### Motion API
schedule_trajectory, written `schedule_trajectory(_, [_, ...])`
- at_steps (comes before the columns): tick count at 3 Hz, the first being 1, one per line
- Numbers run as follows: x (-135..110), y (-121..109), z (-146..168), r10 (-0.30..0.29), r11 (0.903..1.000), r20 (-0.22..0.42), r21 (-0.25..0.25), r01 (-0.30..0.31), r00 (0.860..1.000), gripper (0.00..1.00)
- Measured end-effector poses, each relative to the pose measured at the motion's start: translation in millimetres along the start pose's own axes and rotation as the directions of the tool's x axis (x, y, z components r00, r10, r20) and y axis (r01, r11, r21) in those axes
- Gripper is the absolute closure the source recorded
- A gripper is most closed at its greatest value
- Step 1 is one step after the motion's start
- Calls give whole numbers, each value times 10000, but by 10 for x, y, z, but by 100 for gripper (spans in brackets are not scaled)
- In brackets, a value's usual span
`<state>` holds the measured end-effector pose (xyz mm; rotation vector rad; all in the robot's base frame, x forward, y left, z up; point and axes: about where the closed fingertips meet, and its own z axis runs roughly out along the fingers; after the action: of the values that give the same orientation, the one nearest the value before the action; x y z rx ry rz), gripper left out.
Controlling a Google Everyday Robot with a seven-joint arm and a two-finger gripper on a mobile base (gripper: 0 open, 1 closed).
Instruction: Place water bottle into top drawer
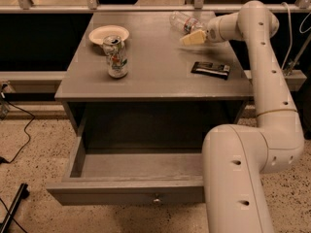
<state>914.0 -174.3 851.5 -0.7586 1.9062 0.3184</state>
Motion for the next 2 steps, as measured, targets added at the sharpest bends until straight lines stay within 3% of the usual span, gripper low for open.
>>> schedule_trajectory(2, [10,19,-11,-109,9999,10,-110,109,9999,41])
